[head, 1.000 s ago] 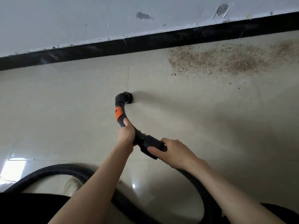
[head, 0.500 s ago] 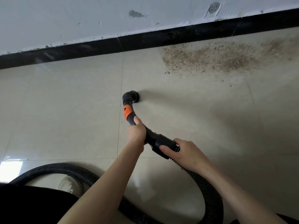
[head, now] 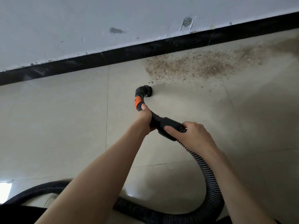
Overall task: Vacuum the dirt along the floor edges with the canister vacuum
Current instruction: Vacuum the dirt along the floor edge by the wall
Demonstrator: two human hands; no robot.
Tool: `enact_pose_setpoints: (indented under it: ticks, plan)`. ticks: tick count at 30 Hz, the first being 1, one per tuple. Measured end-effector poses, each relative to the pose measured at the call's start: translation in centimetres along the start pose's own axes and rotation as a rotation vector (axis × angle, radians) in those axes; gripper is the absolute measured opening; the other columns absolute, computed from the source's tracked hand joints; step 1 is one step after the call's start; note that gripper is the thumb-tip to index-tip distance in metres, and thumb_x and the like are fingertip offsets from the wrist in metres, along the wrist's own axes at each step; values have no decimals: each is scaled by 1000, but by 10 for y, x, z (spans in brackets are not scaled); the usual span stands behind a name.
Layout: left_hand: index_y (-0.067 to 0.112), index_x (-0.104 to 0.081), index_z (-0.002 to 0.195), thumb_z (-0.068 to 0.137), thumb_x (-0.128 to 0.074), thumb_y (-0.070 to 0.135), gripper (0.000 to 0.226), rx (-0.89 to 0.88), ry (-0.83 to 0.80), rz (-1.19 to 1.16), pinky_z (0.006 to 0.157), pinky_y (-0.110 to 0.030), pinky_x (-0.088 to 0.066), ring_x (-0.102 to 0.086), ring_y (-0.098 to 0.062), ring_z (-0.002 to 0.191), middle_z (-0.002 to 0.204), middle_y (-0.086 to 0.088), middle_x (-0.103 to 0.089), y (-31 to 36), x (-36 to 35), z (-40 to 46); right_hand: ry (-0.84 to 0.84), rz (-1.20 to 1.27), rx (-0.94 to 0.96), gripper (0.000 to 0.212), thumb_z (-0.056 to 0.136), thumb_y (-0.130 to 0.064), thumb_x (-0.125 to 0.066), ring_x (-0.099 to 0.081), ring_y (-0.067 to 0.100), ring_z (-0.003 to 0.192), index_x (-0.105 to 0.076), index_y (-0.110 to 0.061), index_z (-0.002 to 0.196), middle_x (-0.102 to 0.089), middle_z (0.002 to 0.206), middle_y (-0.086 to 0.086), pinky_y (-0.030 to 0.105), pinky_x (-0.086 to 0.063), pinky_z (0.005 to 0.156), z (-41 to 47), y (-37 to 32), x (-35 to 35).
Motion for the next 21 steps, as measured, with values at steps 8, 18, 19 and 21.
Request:
enact_pose_setpoints:
  ticks: [8,18,19,21]
  plan:
    - [4,-34,141,100,-28,53,64,-18,63,67,71,-41,-48,-59,-34,107,128,-20,-53,17,-13,7,20,-87,17,63,78,-77,-51,-55,23,76,-56,-15,79,-56,74,-2,32,-33,55,17,-12,10]
    - [6,-37,139,98,-36,52,61,-8,44,115,73,-38,-49,-59,-32,115,130,-18,-54,71,-10,24,19,-13,-10,64,79,-76,-54,-52,15,59,-48,-14,66,-54,63,-2,30,-32,50,63,-37,12]
    - [6,-35,140,98,-37,53,63,15,55,92,75,-40,-49,-59,-33,113,129,-18,-54,73,-6,29,4,-10,-17,64,79,-76,-54,-52,15,58,-48,-14,65,-54,62,-2,30,-32,50,68,-38,8]
    - [8,-30,144,98,-35,54,65,31,40,64,79,-42,-48,-56,-35,116,133,-18,-51,75,-4,40,-20,-41,-22,63,79,-76,-54,-51,16,56,-49,-14,66,-53,60,-2,30,-33,51,77,-38,-3]
Point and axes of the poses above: each hand's wrist, its own z-axis towards the middle knuckle, its own x-axis out of the back of the hand, y = z × x, the point moved 9 cm from there along z, towards the middle knuckle
